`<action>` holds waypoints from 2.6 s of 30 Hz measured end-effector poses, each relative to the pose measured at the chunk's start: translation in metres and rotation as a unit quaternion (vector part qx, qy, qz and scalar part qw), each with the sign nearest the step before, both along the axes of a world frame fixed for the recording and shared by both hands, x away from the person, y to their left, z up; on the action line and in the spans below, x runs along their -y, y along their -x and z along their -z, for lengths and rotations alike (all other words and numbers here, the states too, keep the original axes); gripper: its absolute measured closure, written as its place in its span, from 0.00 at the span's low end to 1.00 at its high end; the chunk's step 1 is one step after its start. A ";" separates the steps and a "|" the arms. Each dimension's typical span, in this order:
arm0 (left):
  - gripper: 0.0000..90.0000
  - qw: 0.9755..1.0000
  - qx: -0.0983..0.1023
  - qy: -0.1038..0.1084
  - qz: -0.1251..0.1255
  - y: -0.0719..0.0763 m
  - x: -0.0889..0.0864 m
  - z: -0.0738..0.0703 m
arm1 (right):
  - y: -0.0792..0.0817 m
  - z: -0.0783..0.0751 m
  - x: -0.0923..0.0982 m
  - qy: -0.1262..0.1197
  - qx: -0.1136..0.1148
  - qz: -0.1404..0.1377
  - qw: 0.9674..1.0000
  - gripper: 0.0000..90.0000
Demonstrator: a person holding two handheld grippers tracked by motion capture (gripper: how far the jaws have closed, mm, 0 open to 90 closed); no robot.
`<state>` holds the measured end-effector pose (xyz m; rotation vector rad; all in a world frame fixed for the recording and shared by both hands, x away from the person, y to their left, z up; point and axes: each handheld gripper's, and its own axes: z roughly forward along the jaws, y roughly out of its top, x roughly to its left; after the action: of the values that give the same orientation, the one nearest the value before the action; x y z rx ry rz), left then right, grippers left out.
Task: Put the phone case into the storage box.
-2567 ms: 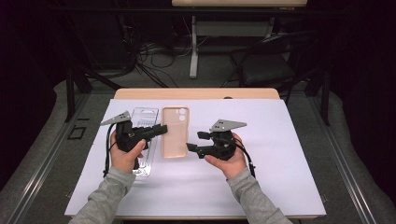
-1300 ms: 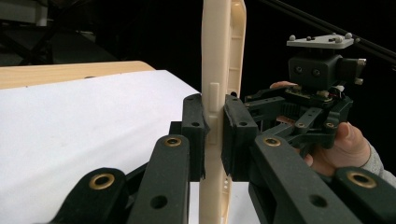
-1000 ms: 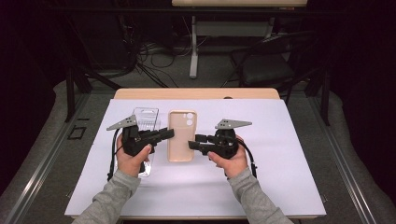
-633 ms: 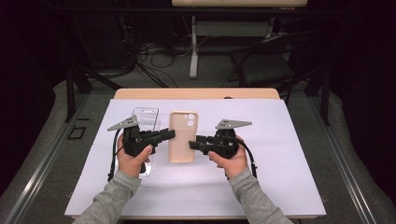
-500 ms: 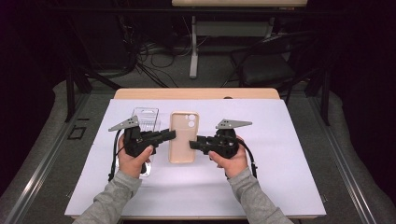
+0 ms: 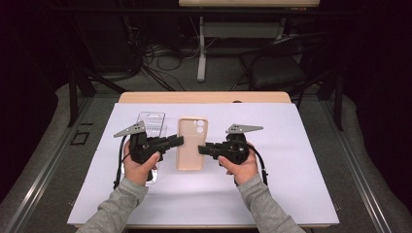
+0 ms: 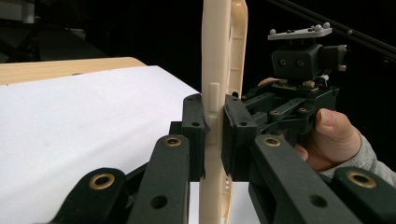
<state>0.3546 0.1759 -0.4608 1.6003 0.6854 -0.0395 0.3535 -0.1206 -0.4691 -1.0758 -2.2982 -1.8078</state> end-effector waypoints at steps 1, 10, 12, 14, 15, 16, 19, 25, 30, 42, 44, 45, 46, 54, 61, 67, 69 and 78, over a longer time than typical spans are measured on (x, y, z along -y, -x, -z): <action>0.90 1.000 0.001 0.000 0.000 0.000 0.000 0.000 | 0.000 0.000 0.000 0.000 -0.001 0.000 1.000 0.84; 0.90 1.000 -0.001 0.000 0.002 0.000 0.001 0.001 | 0.000 0.001 0.000 -0.002 -0.005 -0.001 1.000 0.86; 0.90 1.000 -0.002 0.000 0.000 0.000 0.001 0.001 | 0.000 0.001 0.000 -0.002 -0.005 -0.001 1.000 0.87; 0.90 1.000 -0.002 -0.001 -0.001 0.000 0.000 0.001 | 0.000 0.001 0.001 -0.002 -0.008 -0.002 1.000 0.88; 0.90 1.000 -0.001 -0.001 0.000 0.000 0.000 0.001 | 0.000 0.001 0.001 -0.002 -0.009 -0.002 1.000 0.88; 0.90 1.000 -0.002 -0.001 -0.001 0.000 0.000 0.001 | 0.000 0.001 0.000 -0.003 -0.010 -0.003 1.000 0.88; 0.90 1.000 -0.003 -0.001 0.000 0.000 0.000 0.001 | -0.001 0.002 0.000 -0.005 -0.011 -0.004 1.000 0.89; 0.90 1.000 -0.003 -0.001 0.000 0.000 -0.001 0.001 | -0.001 0.002 0.000 -0.006 -0.010 -0.007 1.000 0.89; 0.90 1.000 -0.003 -0.001 -0.001 -0.001 -0.001 0.002 | -0.001 0.002 0.000 -0.003 -0.005 -0.010 1.000 0.90; 0.90 1.000 -0.001 0.001 -0.001 -0.001 0.000 0.002 | -0.001 0.002 0.001 0.000 0.000 -0.011 1.000 0.90; 0.90 1.000 0.000 0.001 0.000 -0.001 -0.001 0.002 | 0.000 0.002 0.001 -0.001 0.003 -0.010 1.000 0.90; 0.90 1.000 0.000 0.001 -0.001 -0.001 0.000 0.002 | 0.000 0.001 0.001 -0.001 0.002 -0.010 1.000 0.90; 0.90 1.000 0.000 0.001 -0.001 -0.001 0.000 0.002 | 0.000 0.001 0.001 -0.001 0.003 -0.009 1.000 0.90; 0.90 1.000 0.002 0.001 -0.004 -0.001 0.000 0.002 | 0.000 0.001 0.001 -0.002 0.005 -0.006 1.000 0.90; 0.87 1.000 -0.005 0.005 -0.005 -0.003 0.000 0.003 | 0.001 0.001 0.001 -0.001 0.009 -0.003 1.000 0.90; 0.76 1.000 -0.001 0.007 -0.014 -0.004 0.000 0.003 | 0.000 0.001 0.003 0.004 0.010 0.004 1.000 0.90; 0.73 1.000 0.004 0.003 -0.022 -0.004 0.000 0.004 | -0.001 0.001 0.004 0.008 0.011 0.008 1.000 0.90; 0.64 1.000 -0.011 -0.006 -0.026 -0.007 0.001 0.003 | -0.001 0.000 0.007 0.026 0.025 0.023 0.999 0.90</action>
<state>0.3619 0.1754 -0.4638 1.5942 0.7452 -0.0149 0.3544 -0.1273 -0.4693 -1.1109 -2.3809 -1.8215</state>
